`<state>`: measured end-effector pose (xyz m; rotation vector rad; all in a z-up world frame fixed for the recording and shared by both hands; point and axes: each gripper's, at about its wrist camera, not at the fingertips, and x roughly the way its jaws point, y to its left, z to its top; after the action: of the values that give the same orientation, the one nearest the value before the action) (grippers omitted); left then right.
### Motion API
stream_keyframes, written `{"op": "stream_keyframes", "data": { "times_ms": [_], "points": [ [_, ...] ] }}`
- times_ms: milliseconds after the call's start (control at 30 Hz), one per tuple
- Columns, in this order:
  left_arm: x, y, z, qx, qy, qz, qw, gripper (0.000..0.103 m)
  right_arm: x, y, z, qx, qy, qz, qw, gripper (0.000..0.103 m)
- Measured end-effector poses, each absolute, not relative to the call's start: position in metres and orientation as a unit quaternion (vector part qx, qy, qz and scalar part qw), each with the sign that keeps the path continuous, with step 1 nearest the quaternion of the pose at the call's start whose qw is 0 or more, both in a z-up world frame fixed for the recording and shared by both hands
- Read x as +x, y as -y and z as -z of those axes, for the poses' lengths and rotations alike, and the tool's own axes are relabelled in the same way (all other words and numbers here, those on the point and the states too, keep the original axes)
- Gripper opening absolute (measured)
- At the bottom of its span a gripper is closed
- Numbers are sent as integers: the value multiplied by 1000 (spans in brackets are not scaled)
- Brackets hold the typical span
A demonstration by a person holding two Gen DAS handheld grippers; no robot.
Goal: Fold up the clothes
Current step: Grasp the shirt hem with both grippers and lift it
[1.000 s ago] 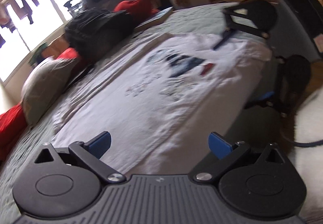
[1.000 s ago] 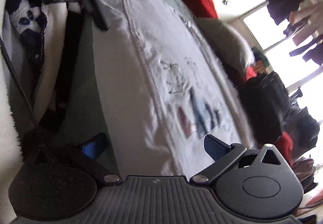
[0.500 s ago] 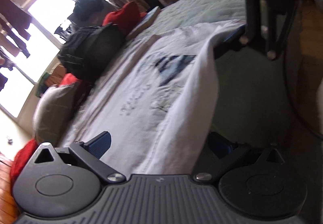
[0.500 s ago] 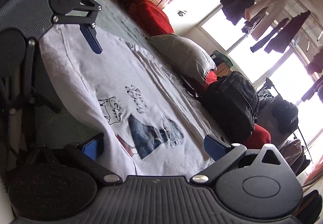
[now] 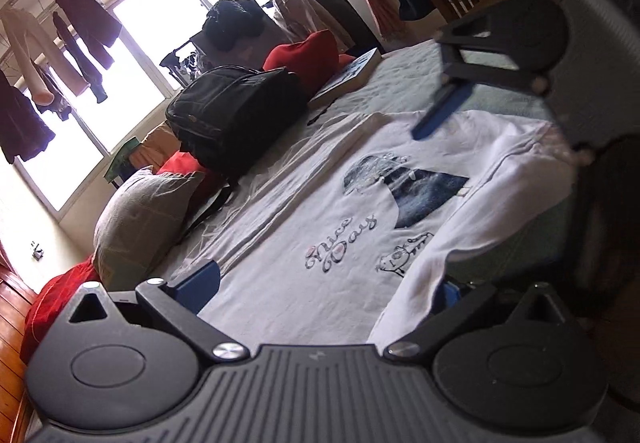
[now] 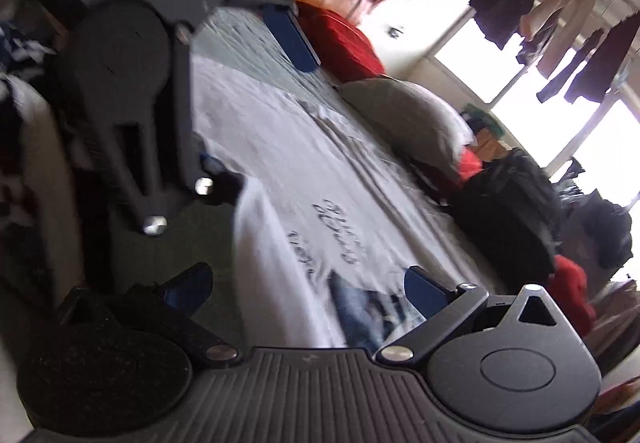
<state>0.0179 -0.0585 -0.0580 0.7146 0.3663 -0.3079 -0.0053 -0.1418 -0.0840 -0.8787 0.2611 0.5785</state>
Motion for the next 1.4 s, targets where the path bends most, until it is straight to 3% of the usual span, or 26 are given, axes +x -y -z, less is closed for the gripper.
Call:
{"op": "stream_keyframes", "data": {
  "times_ms": [367, 667, 933, 1400],
  "points": [
    [11, 55, 96, 413, -186, 111, 884, 102, 9, 154, 67, -386, -102, -198, 895, 103],
    [9, 0, 103, 468, -200, 4, 861, 102, 9, 163, 77, -393, -120, -191, 891, 103],
    [12, -3, 102, 487, -189, -19, 852, 102, 12, 169, 97, -426, -131, -152, 882, 103],
    [49, -3, 64, 492, -159, -44, 855, 102, 35, 175, 73, -428, -102, -85, 894, 103]
  ]
}}
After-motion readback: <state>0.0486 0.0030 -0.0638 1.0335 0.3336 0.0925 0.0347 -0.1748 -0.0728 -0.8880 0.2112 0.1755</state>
